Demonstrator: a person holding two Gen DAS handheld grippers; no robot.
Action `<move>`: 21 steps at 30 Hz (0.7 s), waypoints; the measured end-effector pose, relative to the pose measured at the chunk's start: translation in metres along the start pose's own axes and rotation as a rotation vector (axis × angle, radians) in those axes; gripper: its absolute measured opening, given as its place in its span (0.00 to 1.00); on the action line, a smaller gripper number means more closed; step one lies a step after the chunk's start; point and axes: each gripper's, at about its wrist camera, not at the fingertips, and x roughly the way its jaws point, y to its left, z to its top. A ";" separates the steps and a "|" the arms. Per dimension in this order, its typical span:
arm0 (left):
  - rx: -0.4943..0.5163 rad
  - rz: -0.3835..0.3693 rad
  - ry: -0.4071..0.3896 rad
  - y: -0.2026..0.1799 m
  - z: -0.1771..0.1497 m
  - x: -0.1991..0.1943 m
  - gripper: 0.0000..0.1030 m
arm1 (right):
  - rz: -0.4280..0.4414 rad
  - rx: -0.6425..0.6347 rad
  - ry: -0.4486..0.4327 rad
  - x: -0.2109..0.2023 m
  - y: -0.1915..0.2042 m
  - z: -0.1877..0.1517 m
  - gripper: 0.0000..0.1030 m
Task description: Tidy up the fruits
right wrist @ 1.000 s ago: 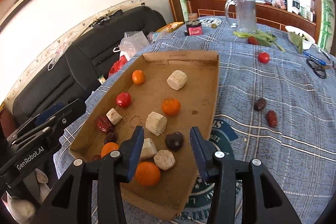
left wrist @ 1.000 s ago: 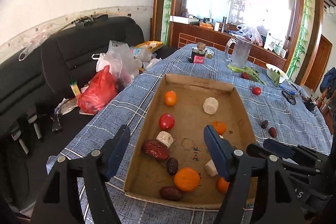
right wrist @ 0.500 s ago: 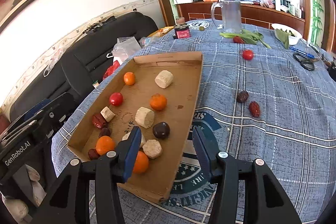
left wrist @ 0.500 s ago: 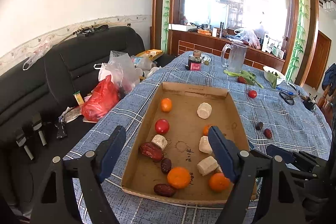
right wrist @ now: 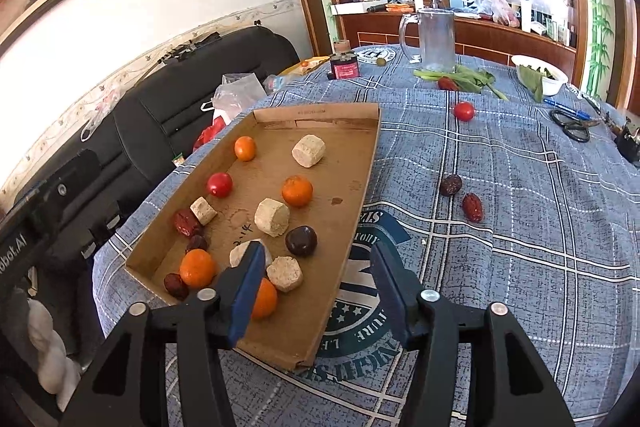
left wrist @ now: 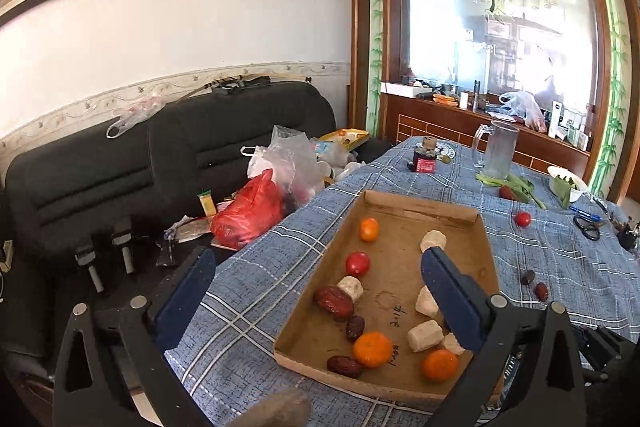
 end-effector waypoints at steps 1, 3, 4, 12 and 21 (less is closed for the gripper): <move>0.002 -0.012 0.014 0.000 0.000 0.002 1.00 | -0.008 -0.006 -0.001 0.000 0.001 -0.001 0.63; 0.008 -0.021 0.036 -0.002 -0.003 0.004 1.00 | -0.021 -0.015 -0.001 0.001 0.002 -0.002 0.66; 0.015 -0.025 0.043 -0.003 -0.005 0.004 1.00 | -0.030 -0.020 0.000 0.001 0.003 -0.003 0.66; 0.082 -0.077 0.130 -0.019 -0.023 0.016 1.00 | -0.085 -0.006 0.013 0.006 -0.009 -0.005 0.68; 0.105 -0.111 0.166 -0.030 -0.030 0.018 1.00 | -0.102 -0.012 0.019 0.009 -0.010 -0.005 0.68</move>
